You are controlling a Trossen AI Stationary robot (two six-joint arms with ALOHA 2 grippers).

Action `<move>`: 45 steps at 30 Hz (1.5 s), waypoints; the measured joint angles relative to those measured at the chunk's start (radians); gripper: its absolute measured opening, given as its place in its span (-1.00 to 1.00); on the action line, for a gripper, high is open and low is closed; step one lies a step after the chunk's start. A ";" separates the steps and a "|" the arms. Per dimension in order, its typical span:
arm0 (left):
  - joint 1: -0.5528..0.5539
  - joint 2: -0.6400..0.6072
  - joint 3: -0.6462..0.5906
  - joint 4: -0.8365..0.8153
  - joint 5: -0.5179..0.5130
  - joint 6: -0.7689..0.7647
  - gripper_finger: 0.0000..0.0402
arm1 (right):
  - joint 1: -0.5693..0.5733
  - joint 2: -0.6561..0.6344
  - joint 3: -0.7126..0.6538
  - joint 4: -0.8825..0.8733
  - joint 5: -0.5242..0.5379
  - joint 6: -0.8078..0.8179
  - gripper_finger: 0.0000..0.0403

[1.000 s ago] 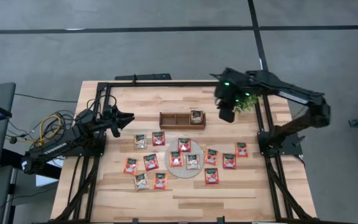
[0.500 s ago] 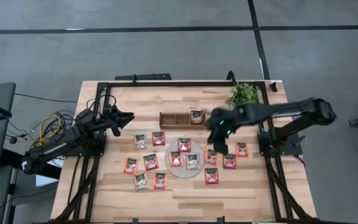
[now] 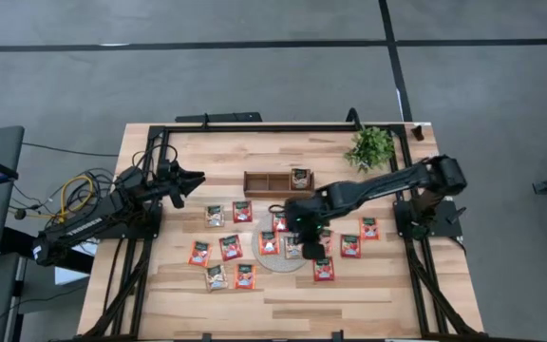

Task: Pick & Place Tea
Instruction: Put the brown tea bag into the right section of the wooden organizer

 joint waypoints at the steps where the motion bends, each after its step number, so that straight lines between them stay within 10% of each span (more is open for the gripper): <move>1: 0.000 0.000 0.000 -0.001 0.000 0.000 -0.36 | 0.002 0.027 0.025 -0.007 0.000 0.009 -0.68; 45: 0.000 0.000 0.000 -0.003 0.001 -0.002 -0.36 | -0.007 0.256 0.108 -0.112 0.186 0.131 -0.68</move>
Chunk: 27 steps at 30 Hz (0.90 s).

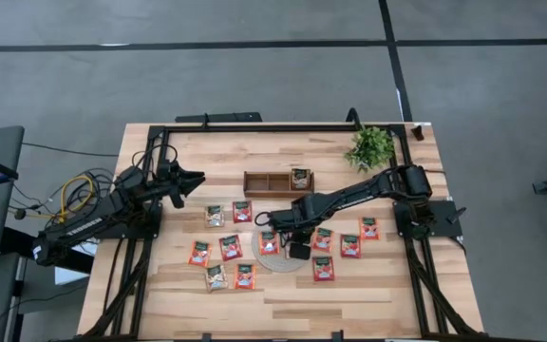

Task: Pick & Place Tea
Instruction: Put the brown tea bag into the right section of the wooden organizer

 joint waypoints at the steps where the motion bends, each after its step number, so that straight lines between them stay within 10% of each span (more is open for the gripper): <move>1: 0.000 -0.001 0.000 0.000 0.000 0.000 -0.36 | 0.000 0.000 0.001 -0.002 0.000 0.000 -0.68; 27: 0.000 0.006 0.000 -0.001 0.000 0.001 -0.36 | 0.007 -0.001 0.001 0.006 -0.016 -0.037 -0.68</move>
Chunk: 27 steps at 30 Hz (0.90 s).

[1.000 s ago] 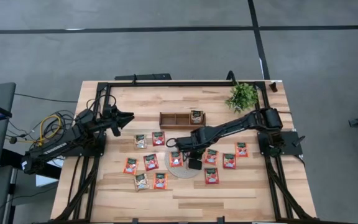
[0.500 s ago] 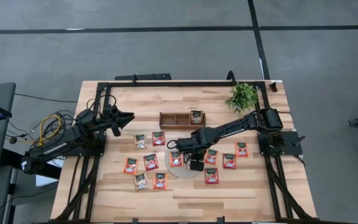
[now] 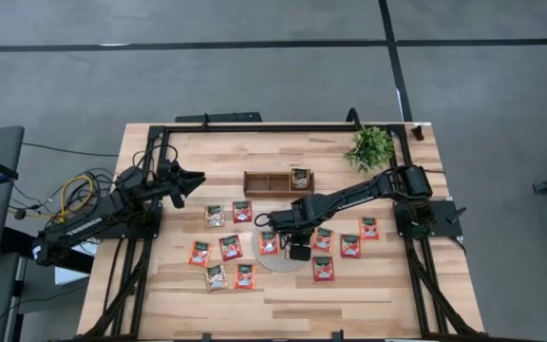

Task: Pick & Place Tea
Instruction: Put the brown tea bag into the right section of the wooden organizer

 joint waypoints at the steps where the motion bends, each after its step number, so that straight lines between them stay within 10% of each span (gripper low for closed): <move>1: 0.000 0.000 0.000 0.000 0.000 0.000 -0.36 | 0.001 0.000 0.000 0.000 -0.002 0.000 -0.68; 27: 0.000 0.000 0.000 -0.003 0.000 0.000 -0.36 | -0.002 0.076 0.003 0.015 -0.088 -0.016 -0.71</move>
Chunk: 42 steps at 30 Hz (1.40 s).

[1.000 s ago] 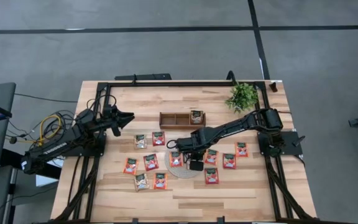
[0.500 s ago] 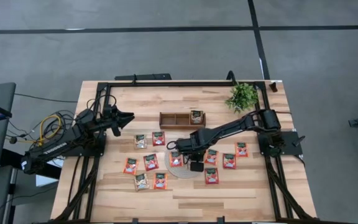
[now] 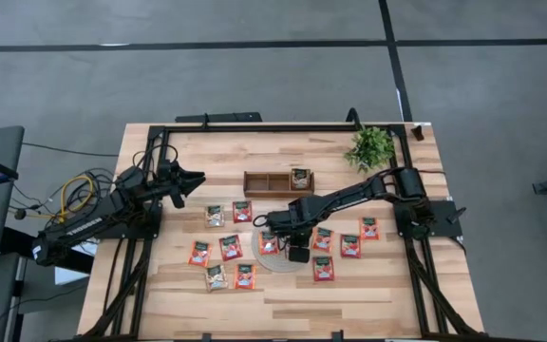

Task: Pick & Place Tea
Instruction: Put the brown tea bag into the right section of the wooden organizer

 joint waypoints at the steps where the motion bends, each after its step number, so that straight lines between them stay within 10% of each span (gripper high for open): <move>1: 0.000 0.000 0.000 0.000 0.000 0.000 -0.36 | 0.000 -0.005 -0.001 0.001 0.000 0.000 -0.73; 26: 0.000 0.000 0.000 0.000 0.000 0.002 -0.36 | -0.017 -0.002 0.060 -0.066 -0.001 -0.008 -1.00; 42: 0.000 0.000 0.000 0.000 0.000 0.001 -0.36 | -0.019 -0.005 0.427 -0.608 0.194 -0.044 -1.00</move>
